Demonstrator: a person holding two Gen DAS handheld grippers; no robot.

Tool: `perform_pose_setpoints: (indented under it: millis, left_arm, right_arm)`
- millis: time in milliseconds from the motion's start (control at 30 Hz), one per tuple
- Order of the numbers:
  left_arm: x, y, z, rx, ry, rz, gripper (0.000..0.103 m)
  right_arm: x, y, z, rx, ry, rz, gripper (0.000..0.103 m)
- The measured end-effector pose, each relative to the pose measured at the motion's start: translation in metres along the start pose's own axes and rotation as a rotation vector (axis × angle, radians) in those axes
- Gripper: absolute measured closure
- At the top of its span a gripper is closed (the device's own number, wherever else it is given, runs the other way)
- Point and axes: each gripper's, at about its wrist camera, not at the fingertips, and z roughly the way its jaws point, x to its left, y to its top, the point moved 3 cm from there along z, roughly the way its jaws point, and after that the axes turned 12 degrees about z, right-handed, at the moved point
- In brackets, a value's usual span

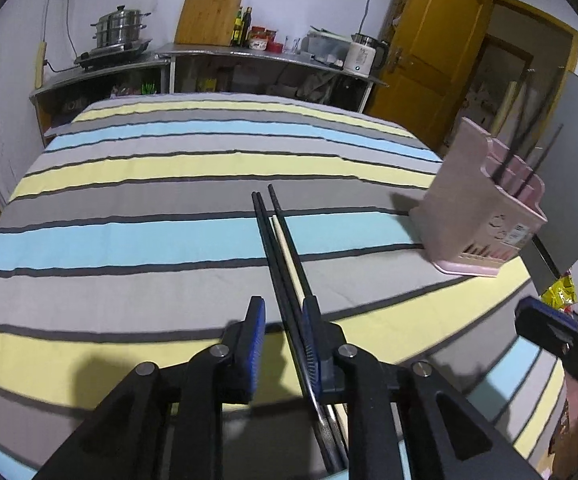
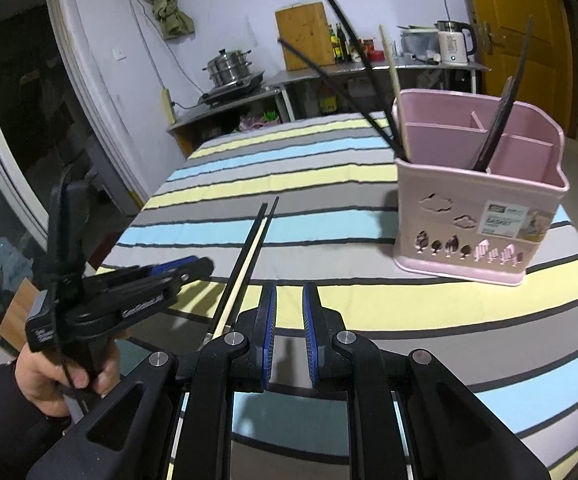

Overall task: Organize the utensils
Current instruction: 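Position both open tools over the remaining black and wooden chopsticks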

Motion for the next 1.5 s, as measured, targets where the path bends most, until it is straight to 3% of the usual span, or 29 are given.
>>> perform_pose_setpoints:
  millis: [233,333,467,667,1000,1267,1500]
  left_arm:
    - [0.008,0.003,0.034,0.041,0.021,-0.003,0.082]
    - [0.006,0.003,0.036,0.023,0.036,0.018,0.078]
    - [0.008,0.002,0.037,0.015,0.071,0.027,0.073]
    - [0.011,-0.003,0.033,0.022,0.104,0.056,0.073]
    - [0.037,-0.017,0.014,0.035,0.169,-0.009,0.073]
    - [0.054,-0.019,0.009,0.038,0.125,-0.066,0.073]
    - [0.057,-0.017,0.011,0.029,0.108,-0.073,0.073]
  right_arm:
    - [0.001,0.001,0.021,0.034,0.001,0.0,0.09]
    - [-0.001,0.001,0.026,0.043,-0.002,0.006,0.09]
    - [-0.003,0.0,0.03,0.05,-0.009,0.014,0.09]
    - [-0.001,-0.002,0.033,0.054,-0.005,0.012,0.09]
    - [0.012,0.01,0.059,0.073,0.01,-0.006,0.09]
    - [0.037,0.023,0.119,0.135,0.033,-0.022,0.09]
    - [0.037,0.024,0.154,0.183,-0.031,-0.027,0.089]
